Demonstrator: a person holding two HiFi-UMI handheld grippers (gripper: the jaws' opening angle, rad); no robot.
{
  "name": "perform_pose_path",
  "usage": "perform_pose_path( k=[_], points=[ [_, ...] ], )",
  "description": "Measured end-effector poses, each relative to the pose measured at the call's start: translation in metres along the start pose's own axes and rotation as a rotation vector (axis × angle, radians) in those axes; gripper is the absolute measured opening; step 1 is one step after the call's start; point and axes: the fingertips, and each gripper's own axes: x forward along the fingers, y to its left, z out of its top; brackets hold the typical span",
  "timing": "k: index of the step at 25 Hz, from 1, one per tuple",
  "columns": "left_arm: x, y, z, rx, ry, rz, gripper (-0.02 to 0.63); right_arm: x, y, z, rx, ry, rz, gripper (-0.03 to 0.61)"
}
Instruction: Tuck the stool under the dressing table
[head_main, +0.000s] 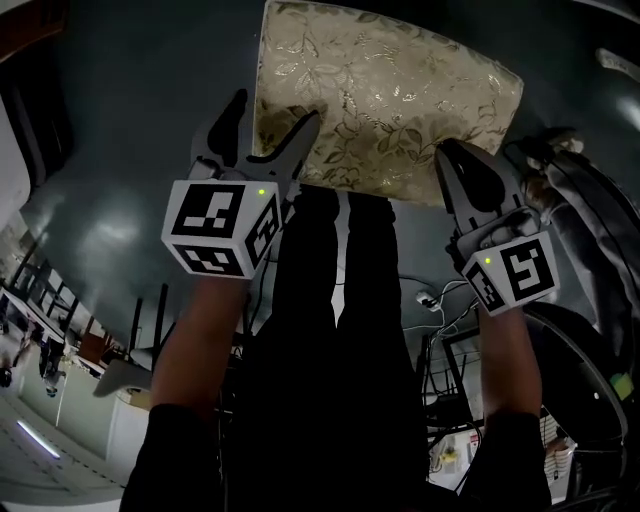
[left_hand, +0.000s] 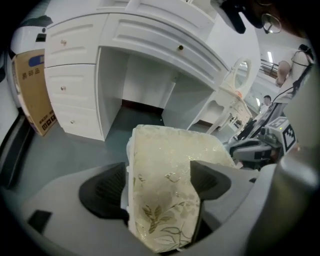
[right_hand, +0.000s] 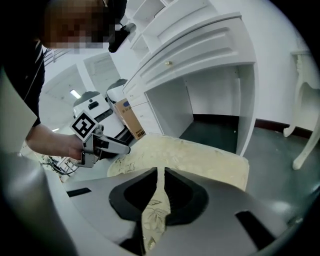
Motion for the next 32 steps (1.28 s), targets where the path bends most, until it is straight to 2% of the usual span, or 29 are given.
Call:
perform_pose_path(
  k=[1,2,5,8,11,13,16,18,20,22,28,32],
  points=[
    [0.003,0.002,-0.003,-0.009,0.012,0.009,0.421,-0.001,-0.004,-0.003,0.002,0.008,-0.009,0.056],
    [0.005,0.003,-0.006,-0.017,0.024,0.008,0.445,-0.002,-0.007,-0.006,0.005,0.019,-0.017,0.114],
    [0.013,-0.001,-0.015,-0.027,0.068,-0.023,0.483,-0.005,-0.022,-0.015,0.032,0.052,-0.047,0.219],
    [0.019,-0.002,-0.023,-0.028,0.104,-0.033,0.509,-0.012,-0.045,-0.021,0.065,0.062,-0.133,0.268],
    [0.025,-0.002,-0.028,-0.072,0.12,-0.041,0.531,-0.024,-0.07,-0.026,0.104,0.062,-0.253,0.323],
    [0.027,0.0,-0.03,-0.097,0.132,-0.055,0.541,-0.028,-0.076,-0.035,0.159,0.074,-0.275,0.35],
    [0.032,0.001,-0.035,-0.129,0.158,-0.094,0.552,-0.022,-0.071,-0.058,0.21,0.135,-0.245,0.436],
    [0.036,0.0,-0.037,-0.166,0.178,-0.14,0.558,-0.016,-0.066,-0.071,0.235,0.174,-0.211,0.462],
    [0.039,-0.003,-0.038,-0.208,0.19,-0.193,0.562,-0.012,-0.064,-0.08,0.289,0.195,-0.19,0.471],
    [0.04,-0.005,-0.039,-0.209,0.205,-0.218,0.569,-0.011,-0.066,-0.084,0.342,0.21,-0.181,0.476],
    [0.044,-0.006,-0.042,-0.174,0.228,-0.212,0.577,-0.006,-0.069,-0.087,0.357,0.246,-0.166,0.494],
    [0.049,-0.008,-0.045,-0.188,0.243,-0.244,0.586,0.001,-0.073,-0.094,0.427,0.262,-0.098,0.516]
  ],
)
